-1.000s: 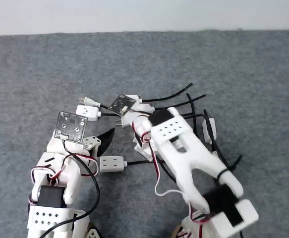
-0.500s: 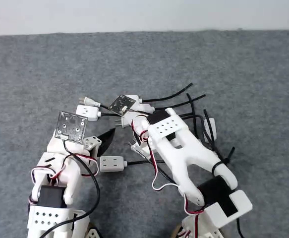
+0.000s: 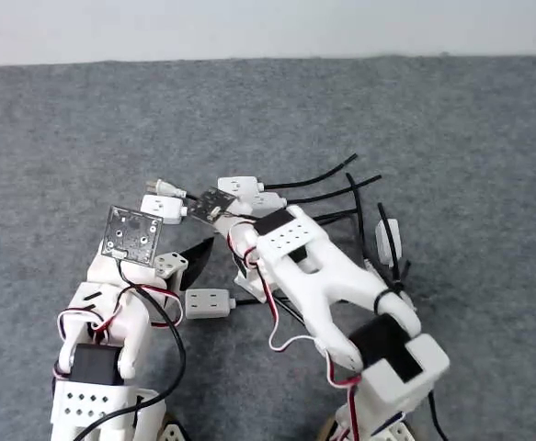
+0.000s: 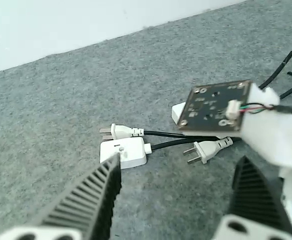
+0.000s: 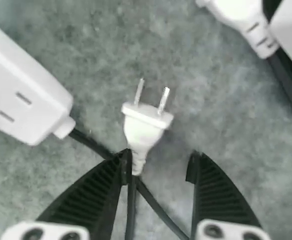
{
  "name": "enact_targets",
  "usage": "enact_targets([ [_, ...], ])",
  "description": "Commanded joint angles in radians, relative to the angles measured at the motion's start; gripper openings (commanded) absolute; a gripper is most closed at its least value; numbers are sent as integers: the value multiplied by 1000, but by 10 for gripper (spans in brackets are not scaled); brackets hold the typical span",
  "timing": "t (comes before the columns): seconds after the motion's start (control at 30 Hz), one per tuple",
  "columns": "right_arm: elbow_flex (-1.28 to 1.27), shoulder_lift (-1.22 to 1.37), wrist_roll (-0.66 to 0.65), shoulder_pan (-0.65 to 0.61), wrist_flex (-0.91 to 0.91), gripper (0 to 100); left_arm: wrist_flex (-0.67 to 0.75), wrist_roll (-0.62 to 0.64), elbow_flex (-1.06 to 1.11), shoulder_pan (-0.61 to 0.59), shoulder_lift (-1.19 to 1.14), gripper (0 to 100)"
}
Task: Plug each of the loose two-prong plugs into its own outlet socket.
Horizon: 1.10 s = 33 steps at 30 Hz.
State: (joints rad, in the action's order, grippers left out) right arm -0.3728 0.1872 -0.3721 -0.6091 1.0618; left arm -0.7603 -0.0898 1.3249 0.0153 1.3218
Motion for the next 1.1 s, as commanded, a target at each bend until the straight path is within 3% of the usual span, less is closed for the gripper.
enact_targets([
  [0.0,66,18,12,-12,-8,177,21,-8,-24,2,-3,350],
  [0.73,81,-105,14,-61,62,177,63,-8,2,0,-3,350],
  [1.07,89,-27,14,-58,44,177,63,-8,4,0,-5,350],
])
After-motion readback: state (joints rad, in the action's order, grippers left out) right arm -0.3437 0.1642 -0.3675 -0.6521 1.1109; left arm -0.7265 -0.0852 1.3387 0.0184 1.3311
